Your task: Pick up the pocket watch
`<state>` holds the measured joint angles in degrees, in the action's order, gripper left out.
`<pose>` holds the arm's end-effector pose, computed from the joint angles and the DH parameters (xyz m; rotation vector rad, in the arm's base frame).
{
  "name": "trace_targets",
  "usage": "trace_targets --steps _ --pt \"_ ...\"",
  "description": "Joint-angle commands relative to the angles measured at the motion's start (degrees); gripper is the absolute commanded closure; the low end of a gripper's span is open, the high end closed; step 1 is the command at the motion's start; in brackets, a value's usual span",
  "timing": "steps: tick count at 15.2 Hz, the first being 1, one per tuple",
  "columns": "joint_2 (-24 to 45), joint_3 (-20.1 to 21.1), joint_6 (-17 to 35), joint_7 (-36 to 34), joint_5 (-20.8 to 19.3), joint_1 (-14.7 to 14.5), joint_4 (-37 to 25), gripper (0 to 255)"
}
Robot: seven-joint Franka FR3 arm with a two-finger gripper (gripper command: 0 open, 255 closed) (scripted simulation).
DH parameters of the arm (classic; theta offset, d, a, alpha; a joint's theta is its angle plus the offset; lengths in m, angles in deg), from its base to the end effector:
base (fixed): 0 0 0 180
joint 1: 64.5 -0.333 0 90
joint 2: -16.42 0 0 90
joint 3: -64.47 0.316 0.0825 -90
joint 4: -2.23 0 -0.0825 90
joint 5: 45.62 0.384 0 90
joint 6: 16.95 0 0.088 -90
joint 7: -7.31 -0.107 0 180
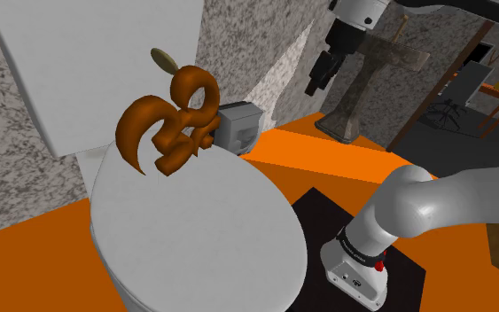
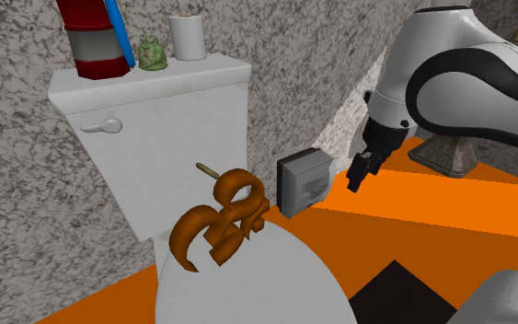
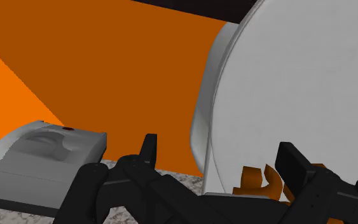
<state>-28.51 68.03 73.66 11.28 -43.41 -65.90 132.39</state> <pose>0.3071 0.0382 0.6302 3.1251 0.2209 0.1456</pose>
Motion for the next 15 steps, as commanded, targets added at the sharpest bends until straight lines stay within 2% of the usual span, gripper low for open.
trace_targets --steps 1,8,15 --pt "0.0 0.0 0.0 0.0 0.0 0.0 0.0 0" --pt "11.7 5.8 4.8 -2.7 0.5 -1.8 -9.3 0" --pt "23.9 11.9 7.2 -5.9 -1.8 -2.9 -21.2 0"
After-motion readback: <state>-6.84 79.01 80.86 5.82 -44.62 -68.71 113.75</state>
